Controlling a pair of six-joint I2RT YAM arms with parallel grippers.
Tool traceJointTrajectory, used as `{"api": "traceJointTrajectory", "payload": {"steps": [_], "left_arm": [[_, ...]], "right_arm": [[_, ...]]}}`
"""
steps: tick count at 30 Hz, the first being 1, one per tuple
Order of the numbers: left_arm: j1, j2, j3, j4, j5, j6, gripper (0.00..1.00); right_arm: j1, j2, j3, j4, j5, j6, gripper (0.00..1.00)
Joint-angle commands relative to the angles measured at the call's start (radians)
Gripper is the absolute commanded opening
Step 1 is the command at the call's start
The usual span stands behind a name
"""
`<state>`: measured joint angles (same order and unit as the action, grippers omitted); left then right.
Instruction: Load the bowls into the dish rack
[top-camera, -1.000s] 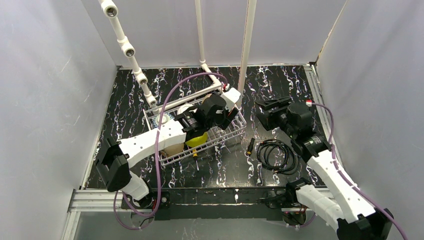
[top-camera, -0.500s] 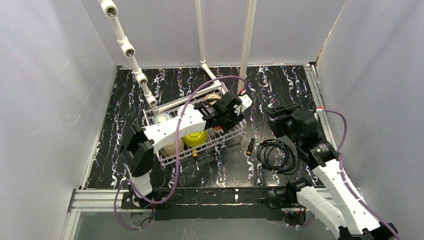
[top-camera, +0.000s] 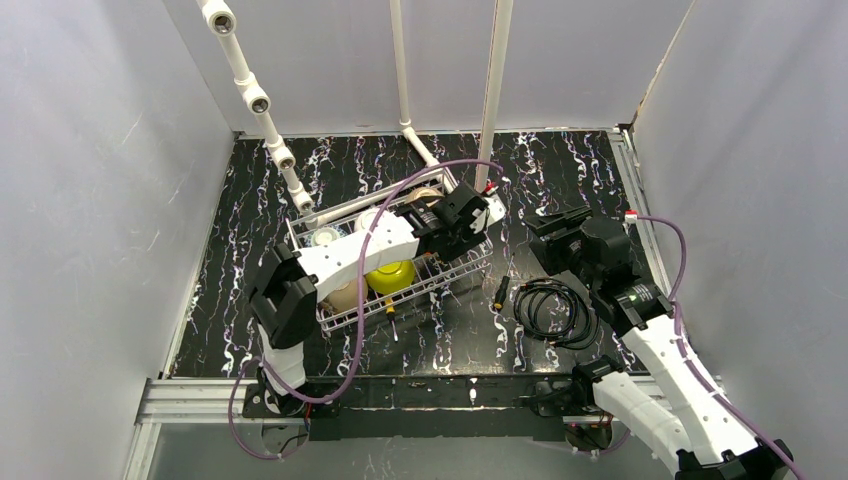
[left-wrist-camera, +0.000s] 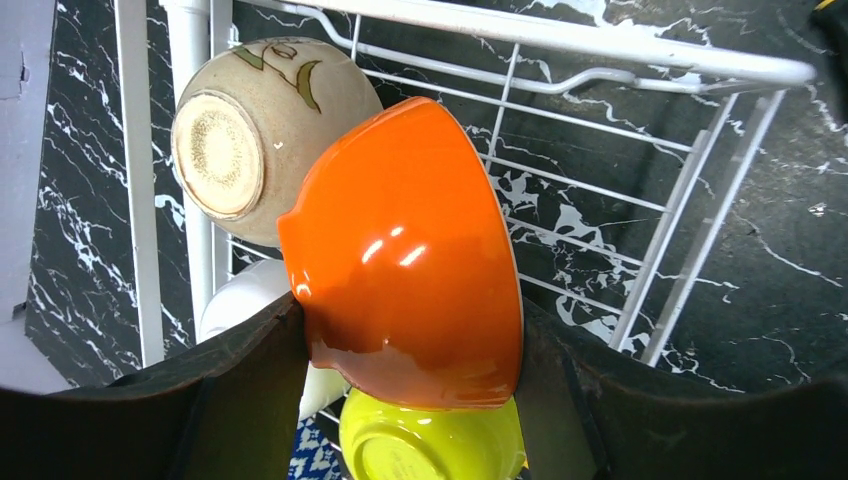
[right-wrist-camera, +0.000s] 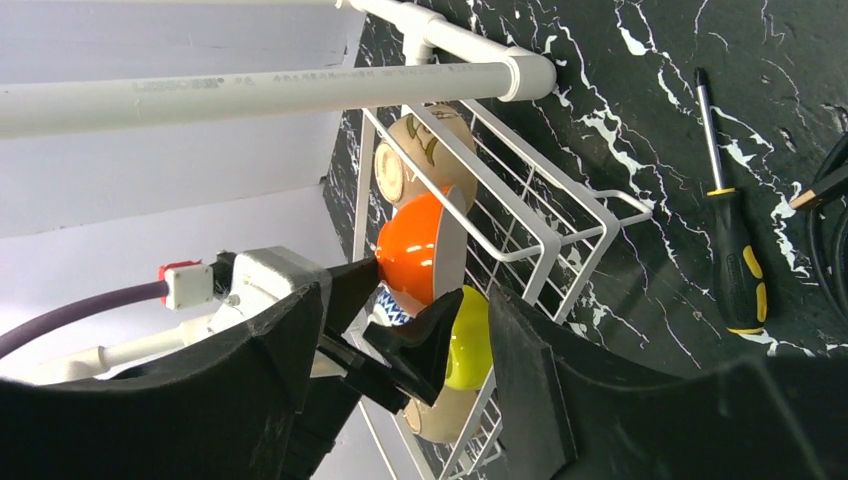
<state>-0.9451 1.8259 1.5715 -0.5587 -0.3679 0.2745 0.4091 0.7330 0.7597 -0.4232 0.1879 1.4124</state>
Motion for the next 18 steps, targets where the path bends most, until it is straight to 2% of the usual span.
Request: {"api": "traceJointTrajectory", "payload": {"steps": [1,9,18], "left_arm": [[0.003,0.033,0.043,-0.025,-0.062,0.041,0.34],[0.003,0.082,0.059,-0.033,-0.11,-0.007,0.37],[0.003,0.056,0.033,-0.055,-0.03,-0.017,0.59]], "right_arm": [[0.003,0.01,-0.003,0.073,-0.029,-0.015,0.7],[0.003,0.017,-0.013,0.109,-0.065,-0.011,0.7],[0.003,0.042,-0.022,0.153,-0.106,-0.008,0.7]]}}
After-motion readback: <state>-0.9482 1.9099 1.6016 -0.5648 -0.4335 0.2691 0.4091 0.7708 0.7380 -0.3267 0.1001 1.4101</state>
